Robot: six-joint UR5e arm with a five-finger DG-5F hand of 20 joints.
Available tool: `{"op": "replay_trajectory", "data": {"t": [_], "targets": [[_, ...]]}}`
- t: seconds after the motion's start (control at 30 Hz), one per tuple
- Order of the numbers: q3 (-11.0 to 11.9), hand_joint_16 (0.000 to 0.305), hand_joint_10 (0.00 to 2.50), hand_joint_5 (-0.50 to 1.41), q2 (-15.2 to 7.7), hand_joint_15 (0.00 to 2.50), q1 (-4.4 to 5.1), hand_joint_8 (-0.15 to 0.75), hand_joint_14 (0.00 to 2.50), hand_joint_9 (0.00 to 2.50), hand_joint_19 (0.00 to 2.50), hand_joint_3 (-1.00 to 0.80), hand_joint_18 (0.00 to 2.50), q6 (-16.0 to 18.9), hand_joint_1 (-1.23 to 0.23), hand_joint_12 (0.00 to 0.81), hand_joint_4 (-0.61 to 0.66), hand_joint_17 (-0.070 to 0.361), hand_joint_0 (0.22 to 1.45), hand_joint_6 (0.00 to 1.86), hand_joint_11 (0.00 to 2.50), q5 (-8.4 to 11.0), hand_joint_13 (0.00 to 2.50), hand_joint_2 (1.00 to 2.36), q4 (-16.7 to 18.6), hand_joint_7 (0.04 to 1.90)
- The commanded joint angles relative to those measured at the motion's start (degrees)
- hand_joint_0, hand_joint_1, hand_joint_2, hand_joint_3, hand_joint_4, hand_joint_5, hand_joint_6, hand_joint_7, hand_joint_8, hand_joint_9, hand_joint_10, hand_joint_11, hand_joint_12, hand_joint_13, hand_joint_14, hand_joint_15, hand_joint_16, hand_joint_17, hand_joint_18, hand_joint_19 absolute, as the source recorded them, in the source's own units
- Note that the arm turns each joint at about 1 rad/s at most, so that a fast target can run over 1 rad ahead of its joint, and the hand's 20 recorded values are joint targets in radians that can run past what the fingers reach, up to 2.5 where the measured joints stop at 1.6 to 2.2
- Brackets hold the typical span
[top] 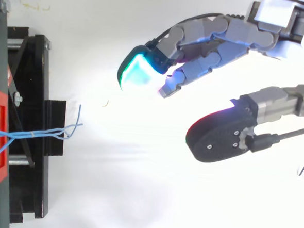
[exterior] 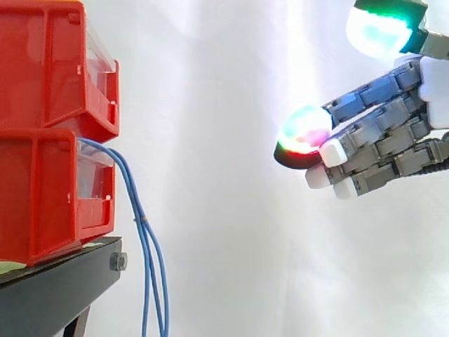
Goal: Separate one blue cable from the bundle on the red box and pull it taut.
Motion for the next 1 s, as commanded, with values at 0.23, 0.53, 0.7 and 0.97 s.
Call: {"op": "replay_trajectory", "data": {"t": [0.23,0.53,0.7,0.97], "targets": [[0.0,0.046,0.01,-0.17,0.1,0.15,0.43,0.31,0.0,0.73,0.19,-0.48,0.41,-0.4,-0.56,0.388,0.29,0.104,0.52,0.5,0.21,0.65,0.54,1.0,1.2,0.71],[-0.1,0.046,0.01,-0.17,-4.8,0.16,-0.1,0.31,0.0,0.74,0.19,-0.49,0.42,-3.0,-0.58,0.39,0.3,0.103,0.53,0.5,0.21,3.82,0.55,1.0,3.4,0.71],[0.0,0.046,0.01,-0.17,-9.4,0.15,-0.1,0.31,0.0,0.74,0.2,-0.5,0.43,-3.0,-0.62,0.39,0.3,0.103,0.53,0.5,0.21,6.54,0.55,1.0,10.0,0.72],[0.0,0.046,0.01,-0.16,-13.4,0.15,0.61,0.309,0.0,0.74,0.21,-0.5,0.45,-7.1,-0.65,0.391,0.31,0.103,0.53,0.5,0.21,8.12,0.56,1.0,20.7,0.73]]}}
